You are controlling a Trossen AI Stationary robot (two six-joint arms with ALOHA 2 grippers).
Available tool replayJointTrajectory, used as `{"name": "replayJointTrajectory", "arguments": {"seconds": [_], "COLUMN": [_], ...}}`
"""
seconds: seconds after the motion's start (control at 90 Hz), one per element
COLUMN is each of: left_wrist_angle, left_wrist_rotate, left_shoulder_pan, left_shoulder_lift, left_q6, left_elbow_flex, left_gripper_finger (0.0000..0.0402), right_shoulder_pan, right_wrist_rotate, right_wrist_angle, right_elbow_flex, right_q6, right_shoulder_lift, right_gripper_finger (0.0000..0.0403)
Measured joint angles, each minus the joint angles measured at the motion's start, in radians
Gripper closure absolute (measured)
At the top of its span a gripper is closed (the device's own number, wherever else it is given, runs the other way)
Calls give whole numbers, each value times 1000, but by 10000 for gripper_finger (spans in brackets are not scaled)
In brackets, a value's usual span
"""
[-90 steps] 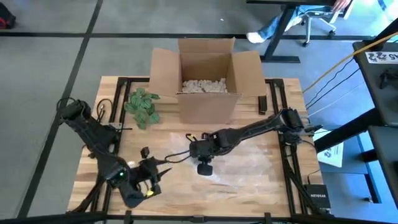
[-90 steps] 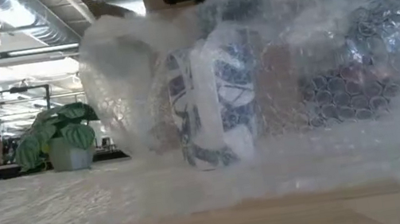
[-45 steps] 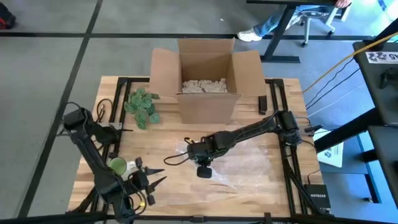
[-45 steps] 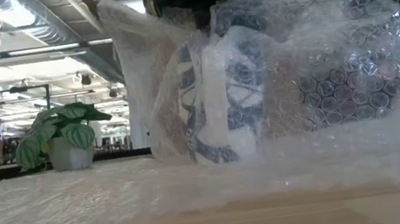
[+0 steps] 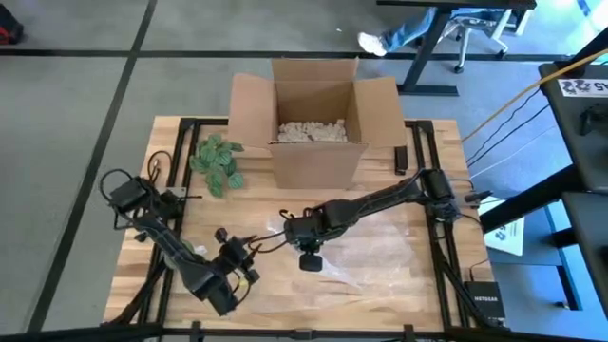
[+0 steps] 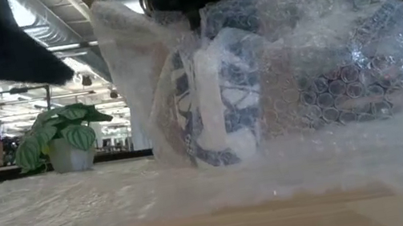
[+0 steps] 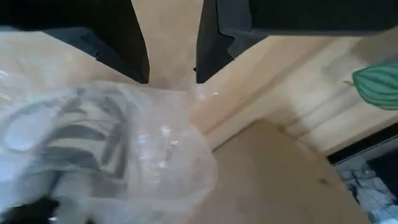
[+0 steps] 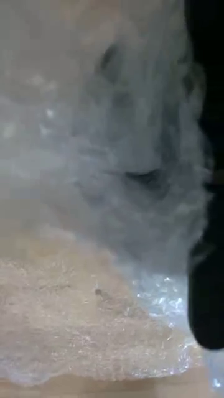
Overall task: Wrap mug
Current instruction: Wrap the blue mug in bubble wrap
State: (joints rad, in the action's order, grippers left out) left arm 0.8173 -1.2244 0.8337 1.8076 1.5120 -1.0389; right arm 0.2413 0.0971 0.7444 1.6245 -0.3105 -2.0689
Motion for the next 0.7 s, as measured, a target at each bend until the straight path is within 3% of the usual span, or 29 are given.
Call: {"name": "replayJointTrajectory", "arguments": {"seconds": [0.122,0.267,0.4,0.567,0.7], "left_wrist_angle": [-117,-298,-367,-371,-511], "left_wrist_rotate": [-14,-14,-37,-26,8], "left_shoulder_pan": [-25,-72,-121,-174,-204], "left_shoulder_lift": [-2,-2,-23,-116,-241], "left_q6": [-43,-222,-373,-490,-662], "left_elbow_flex": [63,119,143,193,291], "left_gripper_finger": [286,286,286,292,323], "right_shoulder_pan": [0,0,0,0,0], "right_wrist_rotate": [0,0,0,0,0], "right_wrist_angle": [-33,-60,-61,-63,-66], "right_elbow_flex": [0,0,0,0,1], "right_q6": [7,28,50,80,80], "right_shoulder_lift": [0,0,0,0,1], "right_gripper_finger": [403,403,403,403,403]}}
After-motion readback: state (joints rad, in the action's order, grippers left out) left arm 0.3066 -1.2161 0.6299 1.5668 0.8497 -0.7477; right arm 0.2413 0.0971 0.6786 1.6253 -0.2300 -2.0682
